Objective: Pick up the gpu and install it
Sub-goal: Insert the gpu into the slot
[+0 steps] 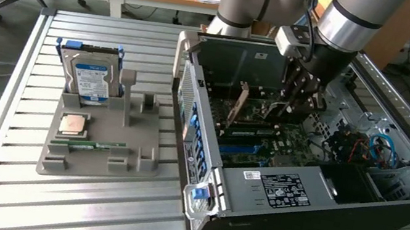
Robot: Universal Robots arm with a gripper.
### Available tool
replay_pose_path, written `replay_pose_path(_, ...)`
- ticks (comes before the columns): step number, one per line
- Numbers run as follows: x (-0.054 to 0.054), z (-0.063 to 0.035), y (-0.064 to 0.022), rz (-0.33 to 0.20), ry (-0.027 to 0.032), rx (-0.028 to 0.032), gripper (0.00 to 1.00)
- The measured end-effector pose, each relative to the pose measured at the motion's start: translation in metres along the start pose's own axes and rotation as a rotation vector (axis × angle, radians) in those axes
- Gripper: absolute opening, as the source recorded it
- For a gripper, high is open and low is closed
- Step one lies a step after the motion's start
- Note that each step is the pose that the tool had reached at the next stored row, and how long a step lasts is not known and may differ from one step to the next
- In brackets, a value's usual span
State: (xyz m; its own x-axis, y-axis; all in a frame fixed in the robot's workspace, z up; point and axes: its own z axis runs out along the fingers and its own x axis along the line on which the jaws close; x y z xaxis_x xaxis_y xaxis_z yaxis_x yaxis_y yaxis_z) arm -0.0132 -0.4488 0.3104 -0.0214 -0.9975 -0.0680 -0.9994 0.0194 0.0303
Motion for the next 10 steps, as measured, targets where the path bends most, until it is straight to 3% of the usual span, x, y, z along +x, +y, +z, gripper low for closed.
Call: replay_pose_path(10,0.0049,0.0001,-0.0001,0.0,0.0001,0.0,0.26)
